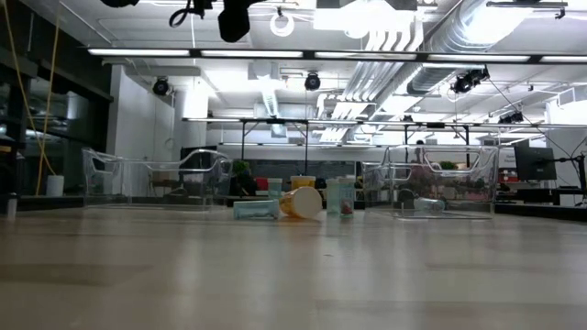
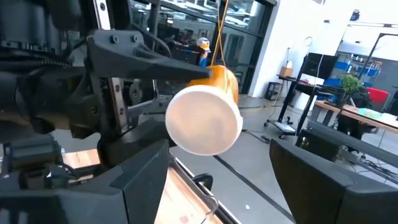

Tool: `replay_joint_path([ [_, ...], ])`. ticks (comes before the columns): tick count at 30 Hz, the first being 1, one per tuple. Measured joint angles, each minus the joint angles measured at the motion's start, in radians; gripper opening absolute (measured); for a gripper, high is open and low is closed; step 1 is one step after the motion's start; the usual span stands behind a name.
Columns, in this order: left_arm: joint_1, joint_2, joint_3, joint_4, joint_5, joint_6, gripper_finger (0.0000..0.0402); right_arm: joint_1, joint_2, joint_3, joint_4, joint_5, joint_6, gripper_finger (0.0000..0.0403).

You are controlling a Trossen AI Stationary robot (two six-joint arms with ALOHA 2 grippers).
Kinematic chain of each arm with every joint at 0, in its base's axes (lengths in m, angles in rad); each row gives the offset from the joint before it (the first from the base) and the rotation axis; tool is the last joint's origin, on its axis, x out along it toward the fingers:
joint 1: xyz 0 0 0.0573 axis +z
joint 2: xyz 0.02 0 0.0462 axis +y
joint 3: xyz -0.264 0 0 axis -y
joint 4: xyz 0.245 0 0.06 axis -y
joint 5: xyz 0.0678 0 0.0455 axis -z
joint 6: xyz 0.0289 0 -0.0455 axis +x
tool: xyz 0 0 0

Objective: Pick and place medicine bottles into bin by pill shape (circle, oval)
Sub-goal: Put the bottom left orange capsule bottle into the right transparent bin

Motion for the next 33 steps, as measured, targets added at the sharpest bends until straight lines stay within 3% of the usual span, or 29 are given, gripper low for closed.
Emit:
replay_joint_path([
  [8,-0.017,0.05,0.064,-0.009,-0.038,0.024,0.0174,-0.01,0.035,0.0,0.068,-0.043,-0.049,0.0273],
  [16,0.003,0.055,0.075,-0.01,-0.012,0.066,0.0174,0.0,0.039,0.0,0.105,0.016,-0.133,0.0273],
  [33,0.005,0.053,0.075,-0.012,0.092,0.067,0.0174,-0.003,0.039,0.0,0.175,-0.022,-0.121,0.0273],
])
